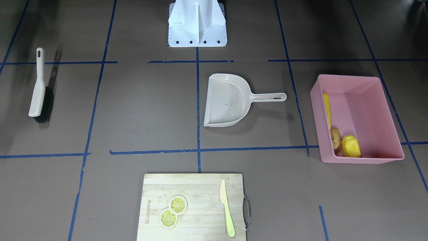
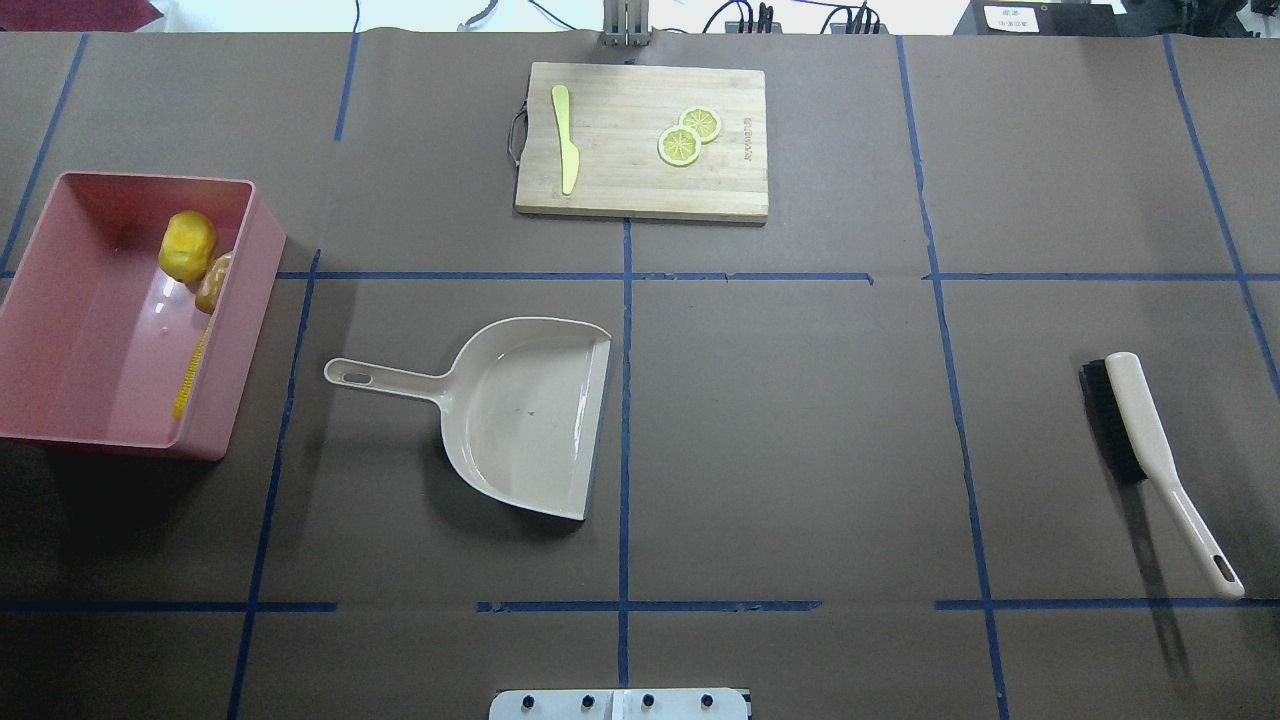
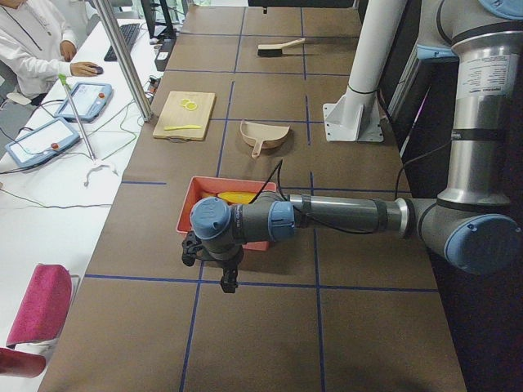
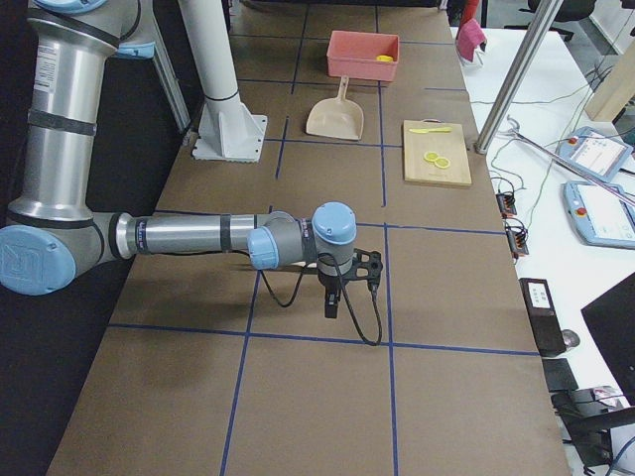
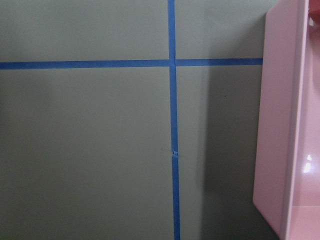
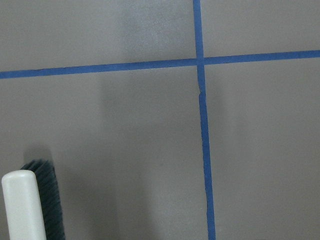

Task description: Sweep and dump trash into bin

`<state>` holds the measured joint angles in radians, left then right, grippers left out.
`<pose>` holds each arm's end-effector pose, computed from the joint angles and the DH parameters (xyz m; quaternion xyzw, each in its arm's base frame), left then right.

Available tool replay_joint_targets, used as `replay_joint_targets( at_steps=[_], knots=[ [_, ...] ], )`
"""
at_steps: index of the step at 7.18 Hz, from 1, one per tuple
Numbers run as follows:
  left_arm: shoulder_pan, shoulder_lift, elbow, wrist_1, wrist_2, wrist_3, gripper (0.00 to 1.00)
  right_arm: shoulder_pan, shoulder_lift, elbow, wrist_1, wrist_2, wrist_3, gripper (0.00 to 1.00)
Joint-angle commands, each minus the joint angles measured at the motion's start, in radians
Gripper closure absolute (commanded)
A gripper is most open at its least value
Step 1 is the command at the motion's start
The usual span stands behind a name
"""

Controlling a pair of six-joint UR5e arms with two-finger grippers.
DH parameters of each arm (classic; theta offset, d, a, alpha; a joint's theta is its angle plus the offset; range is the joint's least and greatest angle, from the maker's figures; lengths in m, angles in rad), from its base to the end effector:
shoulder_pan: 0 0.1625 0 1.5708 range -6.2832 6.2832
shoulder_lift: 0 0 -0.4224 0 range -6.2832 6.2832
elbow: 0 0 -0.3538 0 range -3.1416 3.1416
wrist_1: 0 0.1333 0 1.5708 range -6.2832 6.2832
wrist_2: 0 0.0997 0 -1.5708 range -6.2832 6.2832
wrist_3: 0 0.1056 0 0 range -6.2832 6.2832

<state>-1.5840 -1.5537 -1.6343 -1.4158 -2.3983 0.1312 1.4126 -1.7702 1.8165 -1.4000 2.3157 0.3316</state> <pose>-0.0613 -0.4368 0.6503 -0.0206 0.4040 0.0321 0.9140 0.0005 -0.3888 0.6145 0.0102 -0.3754 0.0409 0.9259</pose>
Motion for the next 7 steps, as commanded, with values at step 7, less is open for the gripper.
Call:
replay_joint_targets(
  at_steps=[7],
  knots=[
    [0.012,0.000,-0.002,-0.008,0.039,0.004,0.00,-0.001,0.054,-0.020,0.003,-0.007,0.000,0.00]
  ],
)
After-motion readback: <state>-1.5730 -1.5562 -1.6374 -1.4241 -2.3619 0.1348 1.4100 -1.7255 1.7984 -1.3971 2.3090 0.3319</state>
